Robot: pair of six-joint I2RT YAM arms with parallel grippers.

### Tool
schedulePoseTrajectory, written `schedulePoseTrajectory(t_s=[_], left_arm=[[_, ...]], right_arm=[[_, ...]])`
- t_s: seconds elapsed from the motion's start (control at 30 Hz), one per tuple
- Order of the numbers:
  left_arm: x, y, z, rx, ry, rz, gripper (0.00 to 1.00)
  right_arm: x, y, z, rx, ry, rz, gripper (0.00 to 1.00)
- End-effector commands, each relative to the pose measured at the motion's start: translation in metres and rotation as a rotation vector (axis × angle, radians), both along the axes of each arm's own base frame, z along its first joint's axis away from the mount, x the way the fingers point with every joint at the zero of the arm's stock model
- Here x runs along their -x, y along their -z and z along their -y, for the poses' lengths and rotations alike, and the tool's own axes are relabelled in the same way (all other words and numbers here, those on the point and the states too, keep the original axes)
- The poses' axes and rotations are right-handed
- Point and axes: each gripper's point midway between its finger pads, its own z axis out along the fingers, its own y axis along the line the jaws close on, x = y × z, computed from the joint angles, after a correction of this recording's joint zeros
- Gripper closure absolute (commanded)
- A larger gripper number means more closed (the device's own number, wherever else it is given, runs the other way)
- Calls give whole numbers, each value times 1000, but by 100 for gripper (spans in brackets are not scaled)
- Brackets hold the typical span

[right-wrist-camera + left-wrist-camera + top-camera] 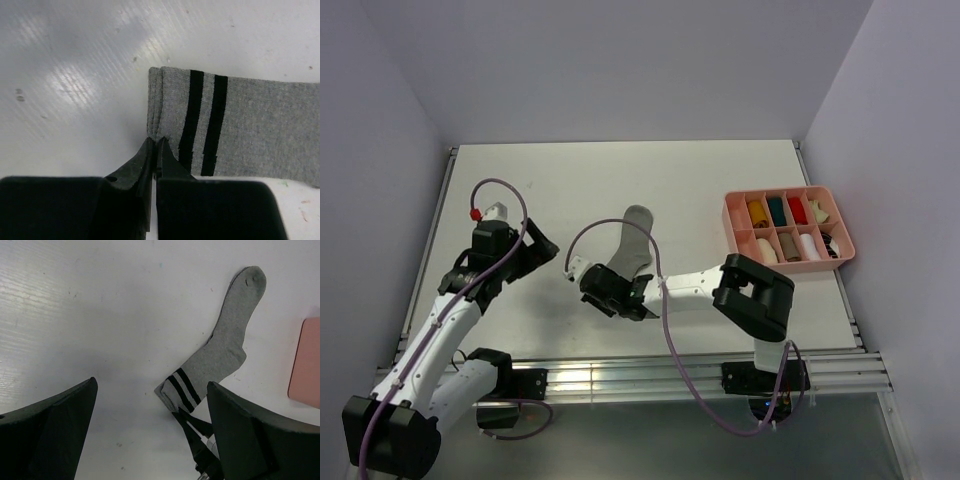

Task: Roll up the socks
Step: Roll the sock at the center of the board.

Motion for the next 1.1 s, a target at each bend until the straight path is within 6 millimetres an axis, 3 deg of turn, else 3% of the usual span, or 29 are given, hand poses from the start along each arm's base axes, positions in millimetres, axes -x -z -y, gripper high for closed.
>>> schedulePoseTrajectory(t_s=[0.0,0.27,0.4,0.63,0.83,1.07], left_arm=[[-2,3,9,49,12,-2,4],[7,26,20,132,17,-64,7],[15,45,24,155,17,-113,8],[22,62,32,191,36,-166,14],[24,70,37,191,48,-194,15],[25,75,39,181,56,-214,17]], right_arm=[[14,-20,-18,-110,-51,-132,100],[8,-52,-33,-342,-59,-367,100],[3,-60,-34,-436,-56,-489,100],[-8,-70,-32,-585,-46,-664,100],[-14,-67,-26,-653,-17,-782,100],[-24,-41,-13,-662,80,-877,100]])
